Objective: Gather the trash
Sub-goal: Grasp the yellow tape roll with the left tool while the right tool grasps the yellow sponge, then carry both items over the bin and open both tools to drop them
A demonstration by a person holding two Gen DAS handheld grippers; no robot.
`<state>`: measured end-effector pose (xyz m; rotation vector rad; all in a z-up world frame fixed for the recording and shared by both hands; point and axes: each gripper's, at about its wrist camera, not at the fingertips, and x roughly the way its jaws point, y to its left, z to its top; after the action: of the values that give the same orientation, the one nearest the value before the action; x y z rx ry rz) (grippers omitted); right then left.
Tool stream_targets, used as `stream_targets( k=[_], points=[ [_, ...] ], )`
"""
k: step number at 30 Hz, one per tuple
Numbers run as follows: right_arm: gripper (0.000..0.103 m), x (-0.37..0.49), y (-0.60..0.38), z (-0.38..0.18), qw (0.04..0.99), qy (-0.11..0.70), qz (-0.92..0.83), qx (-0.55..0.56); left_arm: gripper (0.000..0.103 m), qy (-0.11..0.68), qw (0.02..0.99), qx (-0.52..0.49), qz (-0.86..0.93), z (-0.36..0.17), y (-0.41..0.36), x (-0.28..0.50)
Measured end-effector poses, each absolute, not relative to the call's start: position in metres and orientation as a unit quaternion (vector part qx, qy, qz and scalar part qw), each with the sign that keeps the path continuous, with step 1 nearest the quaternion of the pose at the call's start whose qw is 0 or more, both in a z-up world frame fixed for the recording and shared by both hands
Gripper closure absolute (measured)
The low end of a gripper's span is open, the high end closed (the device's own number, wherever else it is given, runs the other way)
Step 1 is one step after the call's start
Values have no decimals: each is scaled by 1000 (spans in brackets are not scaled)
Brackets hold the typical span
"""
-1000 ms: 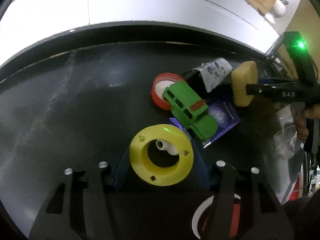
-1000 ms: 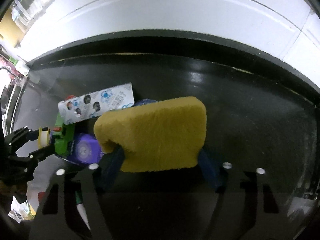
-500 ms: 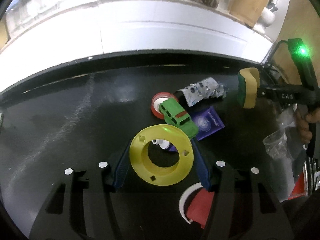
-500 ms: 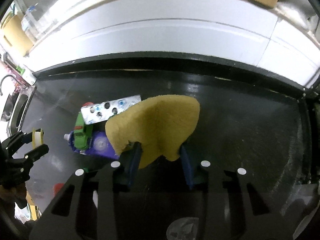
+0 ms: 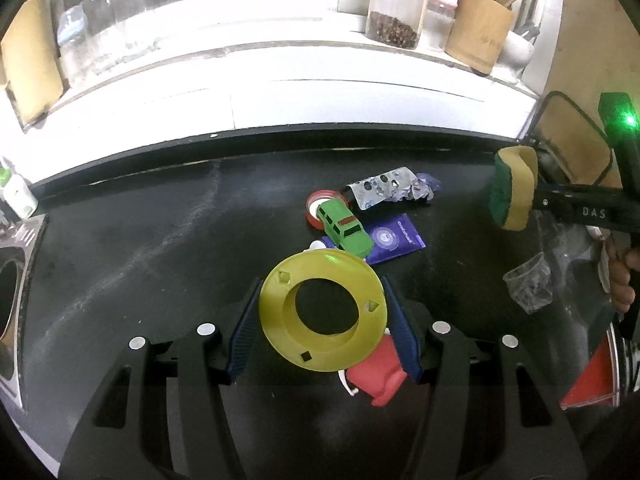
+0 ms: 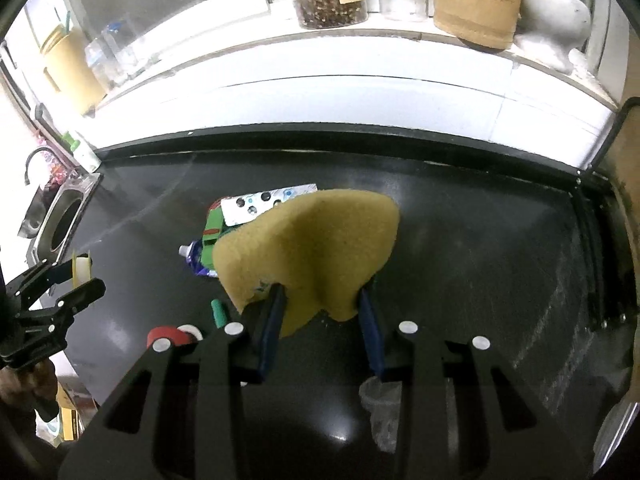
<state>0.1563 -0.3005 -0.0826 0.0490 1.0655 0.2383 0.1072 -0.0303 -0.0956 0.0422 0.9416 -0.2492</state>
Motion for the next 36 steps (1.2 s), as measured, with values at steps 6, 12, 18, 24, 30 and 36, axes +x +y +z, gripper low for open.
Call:
stream_targets(
  k=[6,12,18,24,30,36],
  points=[
    [67,141,-296,-72,860,497,116,19,46,446,888,22,-111,-89,-28,93],
    [67,132,-265,-53,865,478,152,-5,46,426,902,7,-72,-74,-6,72],
    [67,121,-178,-36,852,462,242,-47,46,414,910,-28,16,-60,55,28],
    [67,89,-47,-32,807,449,371,-100,46,408,899,-63,145,-55,138,-53],
    [67,25,93,-43,727,446,497,-162,46,414,857,-120,282,-71,220,-158],
    [67,-53,211,-71,637,448,587,-220,46,416,803,-189,383,-103,277,-255]
  ],
)
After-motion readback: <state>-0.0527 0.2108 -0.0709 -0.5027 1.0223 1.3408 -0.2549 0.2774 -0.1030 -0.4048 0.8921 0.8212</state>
